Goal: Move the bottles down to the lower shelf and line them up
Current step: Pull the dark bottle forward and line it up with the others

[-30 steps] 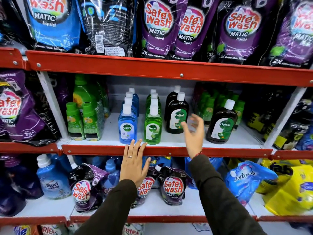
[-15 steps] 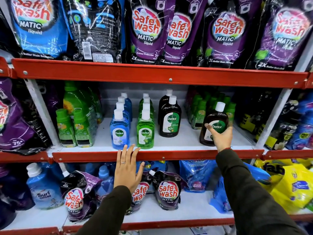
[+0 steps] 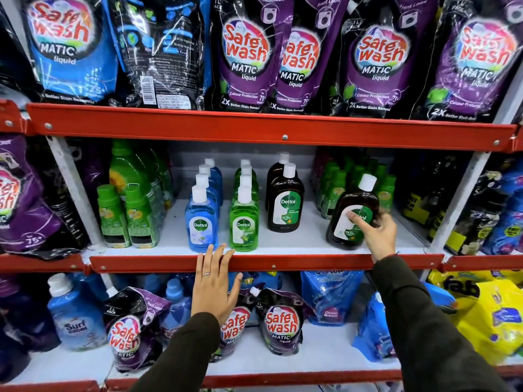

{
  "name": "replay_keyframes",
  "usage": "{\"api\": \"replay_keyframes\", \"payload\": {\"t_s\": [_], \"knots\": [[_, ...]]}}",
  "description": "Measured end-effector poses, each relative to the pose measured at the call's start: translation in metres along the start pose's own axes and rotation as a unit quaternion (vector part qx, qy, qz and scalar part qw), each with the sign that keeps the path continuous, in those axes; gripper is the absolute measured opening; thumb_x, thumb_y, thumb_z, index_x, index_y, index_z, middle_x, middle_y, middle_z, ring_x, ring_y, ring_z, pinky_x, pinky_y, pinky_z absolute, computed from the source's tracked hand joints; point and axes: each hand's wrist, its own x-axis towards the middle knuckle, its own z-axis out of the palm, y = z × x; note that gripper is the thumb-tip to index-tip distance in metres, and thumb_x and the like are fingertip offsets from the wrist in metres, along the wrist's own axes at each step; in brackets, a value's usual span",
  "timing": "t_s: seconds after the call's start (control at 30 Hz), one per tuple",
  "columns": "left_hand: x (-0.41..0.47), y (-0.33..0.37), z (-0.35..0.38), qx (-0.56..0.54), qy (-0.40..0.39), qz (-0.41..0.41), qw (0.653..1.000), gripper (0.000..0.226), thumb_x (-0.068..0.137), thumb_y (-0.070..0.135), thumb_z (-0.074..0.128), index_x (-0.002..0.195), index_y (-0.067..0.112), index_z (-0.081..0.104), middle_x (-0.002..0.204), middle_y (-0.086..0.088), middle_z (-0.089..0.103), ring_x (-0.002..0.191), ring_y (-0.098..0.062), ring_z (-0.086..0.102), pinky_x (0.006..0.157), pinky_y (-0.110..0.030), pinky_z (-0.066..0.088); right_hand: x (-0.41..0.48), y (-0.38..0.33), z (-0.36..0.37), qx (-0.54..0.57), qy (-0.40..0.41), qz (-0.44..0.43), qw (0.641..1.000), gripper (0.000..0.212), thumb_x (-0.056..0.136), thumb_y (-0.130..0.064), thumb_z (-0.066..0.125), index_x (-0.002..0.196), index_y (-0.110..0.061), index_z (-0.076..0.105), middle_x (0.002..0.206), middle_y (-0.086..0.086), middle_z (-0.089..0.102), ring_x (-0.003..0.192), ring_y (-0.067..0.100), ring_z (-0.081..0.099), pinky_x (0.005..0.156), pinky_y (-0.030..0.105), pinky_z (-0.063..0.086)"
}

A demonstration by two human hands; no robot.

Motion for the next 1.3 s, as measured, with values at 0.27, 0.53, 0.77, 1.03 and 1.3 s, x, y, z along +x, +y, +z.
{"api": "replay_keyframes", "payload": {"t_s": [0.27, 0.53, 0.77, 1.03, 1.3], "knots": [[0.000, 0.002, 0.000, -0.001, 0.005, -0.005, 1.000, 0.059, 0.099, 0.048, 0.034, 0.151, 0.020, 0.034, 0.161, -0.007, 0.034, 0.155, -0.027, 0.017, 0.128, -0.042, -0.001, -0.029, -0.022, 0.052, 0.030, -0.108, -0.024, 0.993, 0.059, 0.072, -0.005, 0.084, 0.124, 0.002, 0.057, 0.112, 0.012, 0.071, 0.088, 0.000, 0.071, 0.073, 0.011, 0.056], [0.000, 0.002, -0.002, -0.001, -0.001, -0.005, 1.000, 0.058, 0.100, 0.047, 0.036, 0.151, 0.021, 0.034, 0.160, -0.005, 0.037, 0.154, -0.024, 0.018, 0.127, -0.044, 0.004, -0.050, -0.023, 0.103, 0.015, -0.157, -0.025, 0.987, 0.059, 0.070, -0.010, 0.086, 0.114, -0.019, 0.049, 0.101, -0.014, 0.060, 0.094, -0.002, 0.057, 0.071, 0.005, 0.049], [0.002, 0.011, -0.008, -0.074, 0.026, -0.031, 0.996, 0.053, 0.100, 0.047, 0.033, 0.148, 0.025, 0.036, 0.158, -0.002, 0.038, 0.154, -0.020, 0.017, 0.127, -0.039, -0.005, -0.055, -0.015, 0.110, -0.004, -0.161, -0.029, 0.987, 0.054, 0.070, -0.005, 0.085, 0.116, -0.002, 0.056, 0.097, -0.004, 0.064, 0.077, -0.015, 0.063, 0.063, 0.003, 0.048], [0.034, 0.067, -0.033, -0.264, 0.015, 0.049, 0.963, 0.054, 0.103, 0.039, 0.040, 0.153, 0.024, 0.030, 0.158, 0.003, 0.033, 0.146, -0.007, 0.030, 0.122, -0.030, 0.025, -0.066, -0.015, 0.112, -0.024, -0.148, -0.034, 0.988, 0.061, 0.073, -0.021, 0.085, 0.124, -0.016, 0.052, 0.105, -0.014, 0.062, 0.094, -0.010, 0.061, 0.078, 0.006, 0.047], [0.060, 0.122, -0.033, -0.445, -0.091, -0.081, 0.887, 0.072, 0.104, 0.043, 0.039, 0.160, 0.020, -0.001, 0.169, 0.002, -0.003, 0.152, -0.005, 0.002, 0.123, -0.026, 0.006, -0.081, -0.003, 0.095, -0.065, -0.136, 0.025, 0.988, 0.050, 0.100, -0.030, 0.049, 0.145, -0.012, 0.041, 0.145, 0.011, 0.052, 0.130, 0.021, 0.052, 0.110, 0.033, 0.041]]}}
